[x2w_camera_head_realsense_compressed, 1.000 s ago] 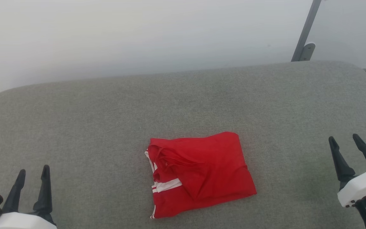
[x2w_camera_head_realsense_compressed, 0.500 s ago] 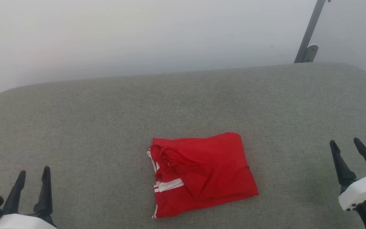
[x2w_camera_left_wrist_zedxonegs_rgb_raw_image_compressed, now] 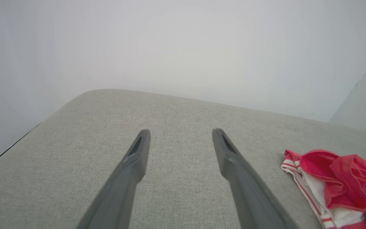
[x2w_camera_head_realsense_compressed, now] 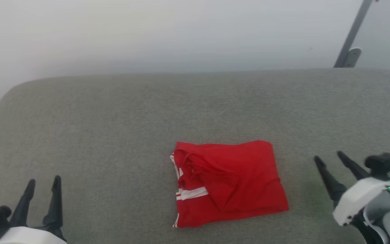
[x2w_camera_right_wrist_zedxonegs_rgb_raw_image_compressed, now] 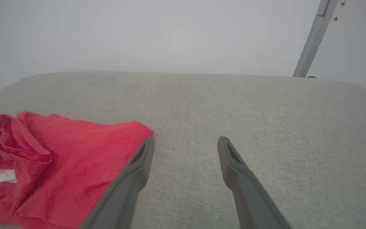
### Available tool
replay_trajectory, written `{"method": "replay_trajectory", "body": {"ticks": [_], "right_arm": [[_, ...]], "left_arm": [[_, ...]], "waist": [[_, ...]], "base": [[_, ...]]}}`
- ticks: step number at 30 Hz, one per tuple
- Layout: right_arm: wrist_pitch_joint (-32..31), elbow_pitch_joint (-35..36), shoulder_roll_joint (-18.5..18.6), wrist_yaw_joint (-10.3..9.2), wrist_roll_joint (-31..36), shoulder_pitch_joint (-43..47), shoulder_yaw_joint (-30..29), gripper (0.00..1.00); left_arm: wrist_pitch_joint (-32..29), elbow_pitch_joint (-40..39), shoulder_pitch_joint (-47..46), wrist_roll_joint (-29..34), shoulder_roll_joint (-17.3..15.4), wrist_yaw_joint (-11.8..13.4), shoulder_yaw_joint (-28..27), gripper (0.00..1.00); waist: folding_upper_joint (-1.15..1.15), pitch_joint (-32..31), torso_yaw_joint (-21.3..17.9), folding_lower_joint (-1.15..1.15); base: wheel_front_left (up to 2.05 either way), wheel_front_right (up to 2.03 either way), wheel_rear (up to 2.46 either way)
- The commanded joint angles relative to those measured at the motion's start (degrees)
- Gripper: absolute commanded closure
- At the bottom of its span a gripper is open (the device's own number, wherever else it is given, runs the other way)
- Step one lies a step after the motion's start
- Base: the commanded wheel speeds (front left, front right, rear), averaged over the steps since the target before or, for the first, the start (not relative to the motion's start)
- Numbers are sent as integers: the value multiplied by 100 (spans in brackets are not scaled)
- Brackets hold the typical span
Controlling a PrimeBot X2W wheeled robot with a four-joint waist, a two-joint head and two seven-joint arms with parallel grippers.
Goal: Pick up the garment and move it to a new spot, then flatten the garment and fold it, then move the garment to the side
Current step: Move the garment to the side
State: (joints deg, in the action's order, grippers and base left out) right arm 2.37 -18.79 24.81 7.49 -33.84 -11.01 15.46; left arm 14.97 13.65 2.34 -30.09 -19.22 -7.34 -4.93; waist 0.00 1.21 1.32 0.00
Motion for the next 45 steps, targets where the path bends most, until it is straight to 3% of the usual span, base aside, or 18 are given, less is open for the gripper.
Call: {"method": "replay_trajectory", "body": {"ticks": [1,9,19,27,33,34,35,36,45], "right_arm": [[-99,42,22,0,-69,-97,57,0],[-1527,320,281,0,-555,-563,594,0],[-3338,305,466,-1,-841,-1009,787,0],[-4719,-7,228,0,-776,-1110,772,0],[-5194,-167,12,0,-731,-1098,707,0],[-5237,-148,-9,0,-717,-1097,703,14],[-5270,-121,-27,0,-705,-1101,691,67],[-5301,-86,-27,0,-702,-1103,685,100],[-5304,258,258,-9,-505,-1320,70,100]], "left_arm": [[27,-5,-35,19,18,-17,7,0],[27,5,-234,58,121,-17,182,0],[27,81,-550,79,270,-18,405,0],[27,160,-787,71,344,-18,549,0],[27,220,-892,62,379,-18,587,0],[28,230,-897,60,381,-18,591,0],[28,235,-906,56,383,-18,590,0],[28,236,-919,50,380,-18,579,0],[28,188,-1056,98,364,-18,549,0]], "waist": [[0,74,85,0],[0,380,411,0],[0,843,747,0],[0,1121,921,0],[0,1199,975,0],[0,1212,978,0],[0,1222,977,0],[0,1234,972,0],[0,1336,781,0]], "base": [[0,0,0],[0,0,0],[0,0,0],[0,0,0],[0,0,0],[0,0,0],[0,0,0],[0,0,0],[0,0,0]]}}
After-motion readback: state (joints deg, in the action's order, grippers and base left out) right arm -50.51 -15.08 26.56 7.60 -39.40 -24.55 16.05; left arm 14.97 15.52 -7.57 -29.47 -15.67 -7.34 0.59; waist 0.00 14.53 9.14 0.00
